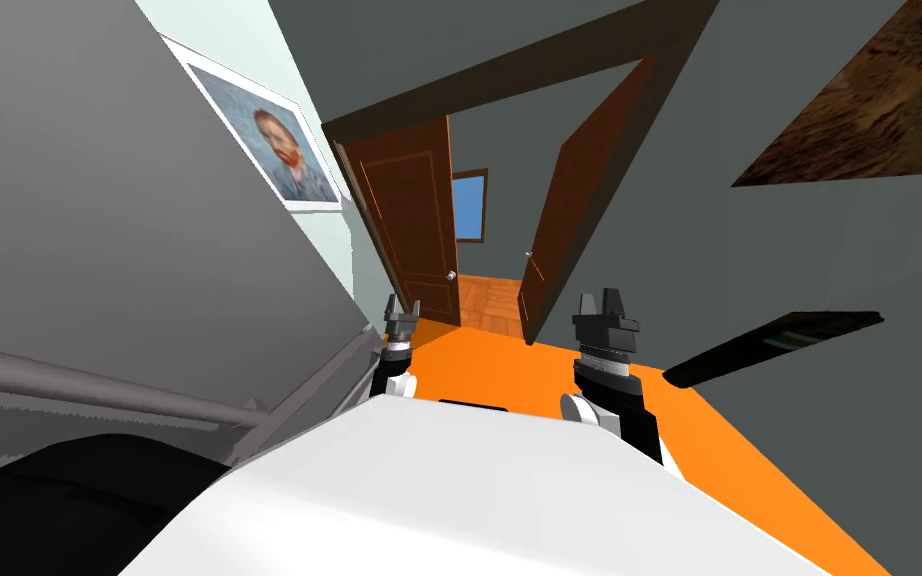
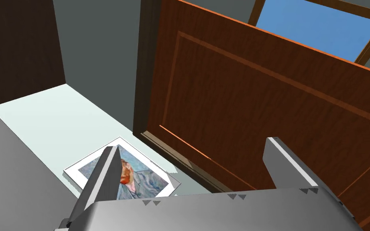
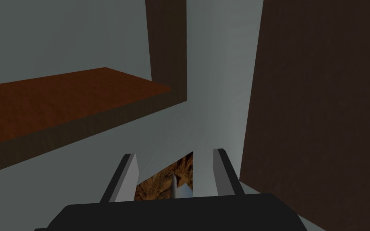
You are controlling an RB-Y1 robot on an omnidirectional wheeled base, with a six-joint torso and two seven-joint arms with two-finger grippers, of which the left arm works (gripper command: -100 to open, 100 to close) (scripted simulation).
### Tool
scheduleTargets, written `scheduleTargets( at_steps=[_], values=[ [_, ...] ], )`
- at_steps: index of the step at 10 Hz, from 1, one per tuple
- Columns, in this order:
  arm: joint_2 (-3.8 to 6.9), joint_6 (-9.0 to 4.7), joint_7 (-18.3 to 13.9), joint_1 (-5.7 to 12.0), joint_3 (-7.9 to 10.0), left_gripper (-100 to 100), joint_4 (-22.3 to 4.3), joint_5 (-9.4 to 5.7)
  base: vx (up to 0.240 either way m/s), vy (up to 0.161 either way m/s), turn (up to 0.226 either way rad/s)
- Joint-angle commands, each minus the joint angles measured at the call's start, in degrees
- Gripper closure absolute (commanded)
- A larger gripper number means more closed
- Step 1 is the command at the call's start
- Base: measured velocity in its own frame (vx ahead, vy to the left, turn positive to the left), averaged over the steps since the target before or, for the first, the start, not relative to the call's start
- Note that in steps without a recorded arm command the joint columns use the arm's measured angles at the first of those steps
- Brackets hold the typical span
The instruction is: Push the door open
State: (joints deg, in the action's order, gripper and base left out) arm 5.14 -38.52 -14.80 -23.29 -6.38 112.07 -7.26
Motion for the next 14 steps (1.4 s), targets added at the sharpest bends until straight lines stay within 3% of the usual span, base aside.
scheduleTargets(
  at_steps=[1,12,14],
  values=[
    [0.29,-0.81,-1.69,0.30,-0.60,-100,-2.12,-1.56,0.133,0.076,-0.142],
    [0.78,-4.24,-9.84,3.36,-3.44,-100,-13.90,-9.44,0.102,0.063,-0.098],
    [0.76,-5.15,-12.00,4.18,-4.20,-100,-17.01,-11.52,0.113,0.087,-0.144]
  ],
)
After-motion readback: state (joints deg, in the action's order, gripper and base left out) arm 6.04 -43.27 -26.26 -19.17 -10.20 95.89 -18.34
